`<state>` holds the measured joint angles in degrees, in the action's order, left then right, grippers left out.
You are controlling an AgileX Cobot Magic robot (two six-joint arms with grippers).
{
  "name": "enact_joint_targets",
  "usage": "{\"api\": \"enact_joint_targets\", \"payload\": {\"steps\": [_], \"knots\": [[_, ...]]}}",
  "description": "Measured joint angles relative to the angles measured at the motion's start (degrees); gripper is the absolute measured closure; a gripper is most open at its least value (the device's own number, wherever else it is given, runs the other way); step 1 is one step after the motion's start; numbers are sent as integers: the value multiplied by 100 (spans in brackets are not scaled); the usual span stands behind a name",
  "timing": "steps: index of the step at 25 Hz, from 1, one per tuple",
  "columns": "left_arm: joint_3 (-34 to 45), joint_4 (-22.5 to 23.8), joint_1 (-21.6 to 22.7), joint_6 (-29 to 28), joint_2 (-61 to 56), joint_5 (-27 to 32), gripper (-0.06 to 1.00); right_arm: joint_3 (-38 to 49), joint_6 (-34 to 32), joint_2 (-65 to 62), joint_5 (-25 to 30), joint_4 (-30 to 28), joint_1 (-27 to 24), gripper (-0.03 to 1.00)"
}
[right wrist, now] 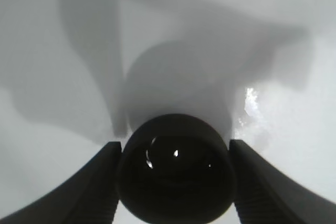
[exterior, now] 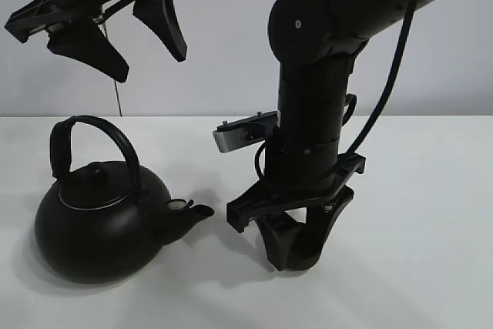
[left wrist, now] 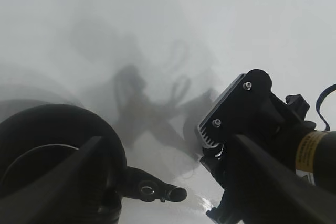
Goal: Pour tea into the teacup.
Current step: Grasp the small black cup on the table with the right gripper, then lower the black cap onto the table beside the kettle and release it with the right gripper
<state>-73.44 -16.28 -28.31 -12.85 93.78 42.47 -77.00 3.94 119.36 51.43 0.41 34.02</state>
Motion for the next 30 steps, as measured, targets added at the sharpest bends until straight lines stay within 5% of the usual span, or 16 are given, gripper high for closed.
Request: {"api": "enact_joint_targets", "payload": {"steps": [14,30], "knots": [[0,0,0,0,0,0,47,0,-559,-472,-342,415,0,57],[0,0,0,0,0,-5,47,0,-257,-472,-1012,540,0,57]]}}
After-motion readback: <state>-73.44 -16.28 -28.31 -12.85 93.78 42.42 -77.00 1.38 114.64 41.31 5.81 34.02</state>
